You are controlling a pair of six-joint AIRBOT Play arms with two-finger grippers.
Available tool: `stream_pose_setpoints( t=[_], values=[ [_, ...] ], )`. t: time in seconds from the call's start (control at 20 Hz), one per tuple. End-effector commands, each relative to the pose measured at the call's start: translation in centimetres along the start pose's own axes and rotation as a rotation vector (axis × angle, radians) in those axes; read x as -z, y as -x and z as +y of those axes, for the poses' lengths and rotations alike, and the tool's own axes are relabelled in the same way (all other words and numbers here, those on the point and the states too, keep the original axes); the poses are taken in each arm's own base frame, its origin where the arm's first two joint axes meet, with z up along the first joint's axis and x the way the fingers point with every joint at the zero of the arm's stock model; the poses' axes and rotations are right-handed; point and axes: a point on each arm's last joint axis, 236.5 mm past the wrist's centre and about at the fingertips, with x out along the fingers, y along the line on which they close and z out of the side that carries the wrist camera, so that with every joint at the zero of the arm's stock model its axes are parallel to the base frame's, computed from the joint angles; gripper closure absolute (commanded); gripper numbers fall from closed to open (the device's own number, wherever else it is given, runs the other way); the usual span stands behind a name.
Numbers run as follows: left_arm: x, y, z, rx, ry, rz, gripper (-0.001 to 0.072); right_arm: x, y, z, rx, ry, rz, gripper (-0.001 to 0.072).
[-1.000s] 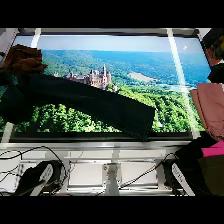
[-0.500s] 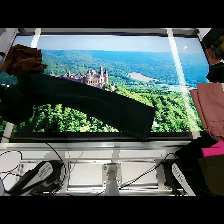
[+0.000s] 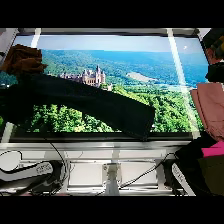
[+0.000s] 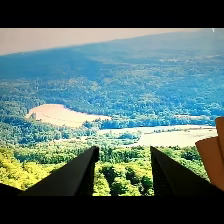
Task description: Fold the clothes and pants, and hang the long-sleeved shirts on hangers.
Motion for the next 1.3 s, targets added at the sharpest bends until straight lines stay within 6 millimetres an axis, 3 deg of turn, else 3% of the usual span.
stream_pose_setpoints(
  t=[0.0,0.1,0.15,0.25,0.3,0.4,0.5,0.6,0.7,0.8,0.9,1.05,1.25],
  values=[
    [-0.6,-2.6,-2.1,0.095,0.138,-0.033,0.0008,0.0,0.0,0.6,-0.024,-0.017,0.000,0.0341],
    [-0.6,-3.4,-2.3,0.106,0.158,-0.035,0.0024,0.0,0.0,0.6,-0.026,-0.019,0.000,0.0341],
    [-0.4,-3.6,-2.3,0.104,0.158,-0.029,0.0133,0.0,0.0,0.6,-0.027,-0.019,0.000,0.0341],
    [-0.2,-3.6,-2.3,0.103,0.158,-0.020,0.0586,0.0,0.0,0.6,-0.027,-0.019,0.000,0.0341],
    [0.0,-3.4,-2.5,0.105,0.153,-0.012,0.0657,0.0,0.0,0.6,-0.027,-0.019,0.000,0.0341],
    [-0.2,-2.5,-3.7,0.136,0.153,-0.015,0.0656,0.0,0.0,0.6,-0.026,-0.019,0.000,0.0341],
    [-1.4,0.1,-6.1,0.197,0.159,-0.059,0.0656,0.0,0.0,0.6,-0.026,-0.018,-0.001,0.0341],
    [-3.2,4.3,-9.5,0.270,0.061,-0.160,0.0656,0.0,0.0,0.6,-0.026,-0.018,-0.002,0.0341],
    [-4.3,10.2,-13.6,0.353,-0.072,-0.276,0.0656,0.0,0.0,0.6,-0.026,-0.018,-0.002,0.0341],
    [-4.1,16.9,-18.0,0.462,-0.165,-0.378,0.0656,0.0,0.0,0.6,-0.026,-0.018,-0.001,0.0341],
    [-2.4,23.5,-21.9,0.586,-0.236,-0.452,0.0655,-0.1,0.0,0.6,-0.026,-0.018,-0.002,0.0341],
    [2.8,31.5,-27.4,0.799,-0.356,-0.471,0.0656,0.0,0.0,0.6,-0.026,-0.018,-0.002,0.0341],
    [13.3,39.9,-33.5,1.129,-0.481,-0.326,0.0656,-0.1,0.0,0.6,-0.026,-0.018,-0.003,0.0341]
  ],
)
